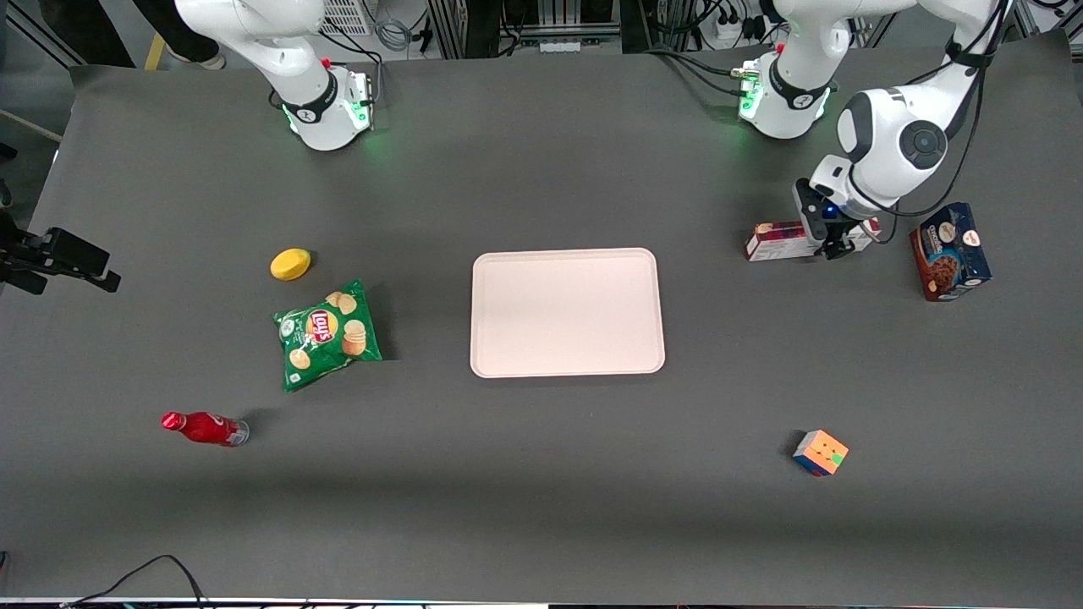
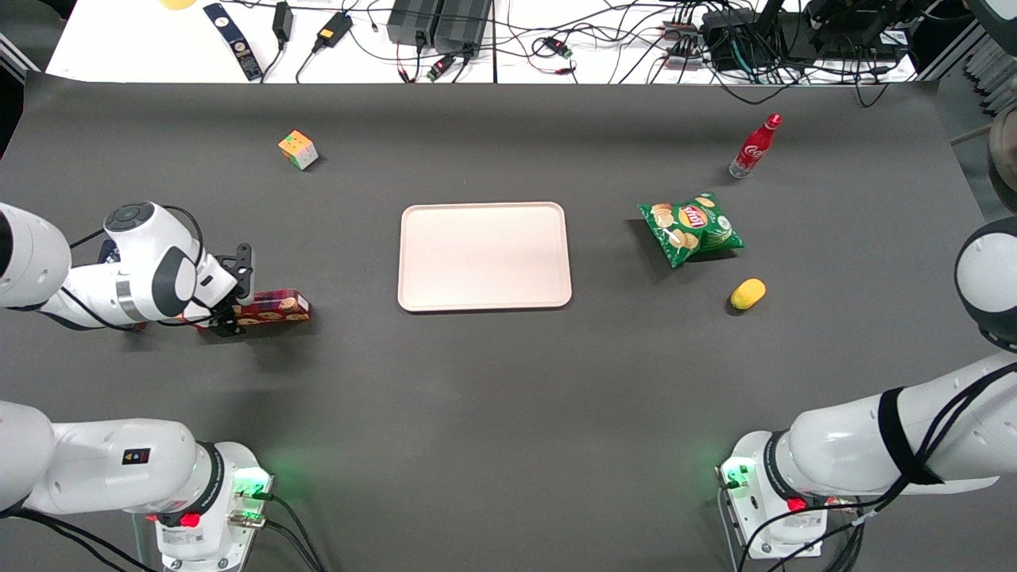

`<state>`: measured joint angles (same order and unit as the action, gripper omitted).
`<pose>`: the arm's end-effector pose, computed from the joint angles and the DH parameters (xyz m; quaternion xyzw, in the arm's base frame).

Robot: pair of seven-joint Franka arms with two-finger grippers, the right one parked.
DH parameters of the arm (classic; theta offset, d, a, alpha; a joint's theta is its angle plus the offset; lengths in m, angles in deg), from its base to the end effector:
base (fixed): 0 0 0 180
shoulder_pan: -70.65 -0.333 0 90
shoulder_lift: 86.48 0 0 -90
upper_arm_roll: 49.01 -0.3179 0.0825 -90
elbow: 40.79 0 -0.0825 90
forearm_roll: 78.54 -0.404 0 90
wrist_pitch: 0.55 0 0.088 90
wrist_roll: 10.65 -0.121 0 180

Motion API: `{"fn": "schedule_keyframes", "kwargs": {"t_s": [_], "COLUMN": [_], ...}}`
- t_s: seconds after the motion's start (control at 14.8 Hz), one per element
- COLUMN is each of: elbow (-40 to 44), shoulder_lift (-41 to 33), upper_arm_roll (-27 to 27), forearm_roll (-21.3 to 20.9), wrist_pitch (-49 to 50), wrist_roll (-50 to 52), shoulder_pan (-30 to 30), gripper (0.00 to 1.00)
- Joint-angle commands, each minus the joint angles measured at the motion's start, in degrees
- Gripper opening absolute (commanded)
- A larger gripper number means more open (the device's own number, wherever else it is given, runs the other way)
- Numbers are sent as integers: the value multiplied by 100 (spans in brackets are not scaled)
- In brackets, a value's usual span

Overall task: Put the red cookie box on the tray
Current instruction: 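Close the left gripper on the red plaid box and lift it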

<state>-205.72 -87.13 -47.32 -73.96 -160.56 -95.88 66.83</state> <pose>0.3460 0.0162 0.1580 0.7725 -0.6338 -0.0186 0.0344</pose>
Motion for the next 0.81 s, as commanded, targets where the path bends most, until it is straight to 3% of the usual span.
{"fn": "schedule_keyframes", "kwargs": {"t_s": [0.0, 0.14, 0.74], "elbow": [-453, -409, 636], "shoulder_lift": [-296, -322, -533], "upper_arm_roll": [-11, -29, -467], "forearm_roll": [104, 131, 271], "wrist_pitch": [-267, -267, -31], "wrist_roll": [-108, -108, -46], "shoulder_pan": [22, 13, -66], "gripper": [20, 8, 9]}}
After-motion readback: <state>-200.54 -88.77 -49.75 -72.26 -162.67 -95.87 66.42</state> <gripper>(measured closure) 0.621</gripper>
